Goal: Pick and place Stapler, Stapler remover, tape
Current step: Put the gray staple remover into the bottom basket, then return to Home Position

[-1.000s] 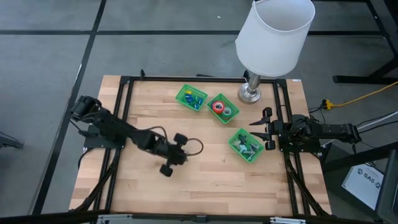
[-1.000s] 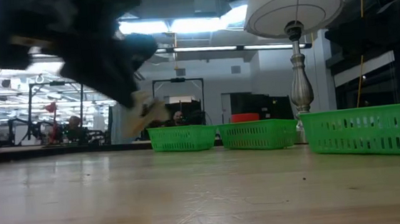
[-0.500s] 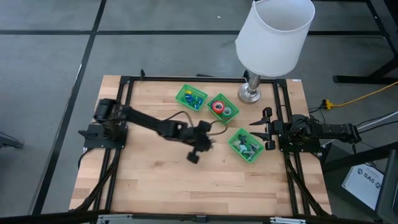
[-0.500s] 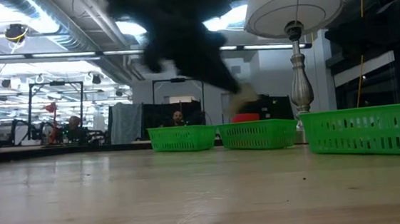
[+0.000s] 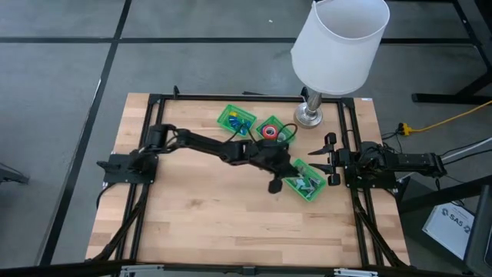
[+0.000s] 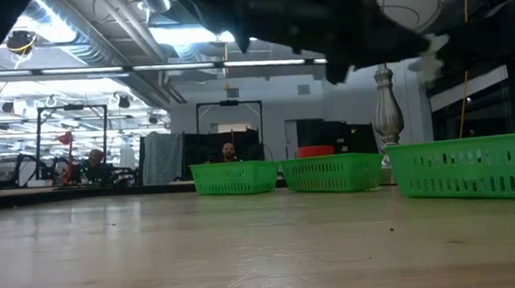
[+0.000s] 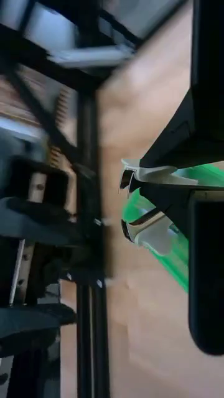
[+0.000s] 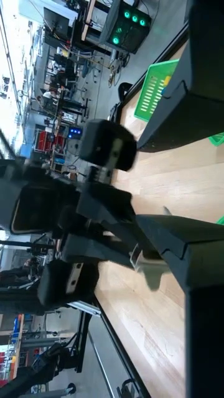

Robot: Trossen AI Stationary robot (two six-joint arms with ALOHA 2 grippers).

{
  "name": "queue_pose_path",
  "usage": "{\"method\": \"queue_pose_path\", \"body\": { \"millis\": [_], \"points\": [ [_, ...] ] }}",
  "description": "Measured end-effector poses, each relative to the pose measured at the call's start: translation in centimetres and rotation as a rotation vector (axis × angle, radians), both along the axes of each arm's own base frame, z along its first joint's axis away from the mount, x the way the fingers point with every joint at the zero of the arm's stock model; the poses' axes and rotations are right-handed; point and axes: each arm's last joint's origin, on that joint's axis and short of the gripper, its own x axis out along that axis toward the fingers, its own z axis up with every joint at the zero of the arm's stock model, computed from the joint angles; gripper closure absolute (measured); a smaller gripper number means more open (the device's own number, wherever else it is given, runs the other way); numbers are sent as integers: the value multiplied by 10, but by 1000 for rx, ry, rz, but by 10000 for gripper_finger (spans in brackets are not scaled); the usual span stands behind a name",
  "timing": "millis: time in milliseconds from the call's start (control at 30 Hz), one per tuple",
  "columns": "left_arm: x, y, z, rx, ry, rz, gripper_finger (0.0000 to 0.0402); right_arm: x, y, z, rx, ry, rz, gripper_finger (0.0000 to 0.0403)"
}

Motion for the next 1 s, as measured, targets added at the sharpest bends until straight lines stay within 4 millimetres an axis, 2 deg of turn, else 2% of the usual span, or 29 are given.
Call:
{"method": "queue_pose_path", "body": {
  "millis": [200, 533, 733, 1000],
  "points": [
    [9, 7, -14, -210, -15, 65, 348, 0, 0, 0, 0, 1, 0, 224],
    [9, 11, -17, -252, -3, 84, 261, 0, 0, 0, 0, 1, 0, 224],
    [6, 12, -7, -383, 29, 107, 241, 0, 0, 0, 0, 1, 0, 224],
    [-16, 27, 21, -423, 174, -82, 243, 0, 0, 0, 0, 1, 0, 224]
  ]
}}
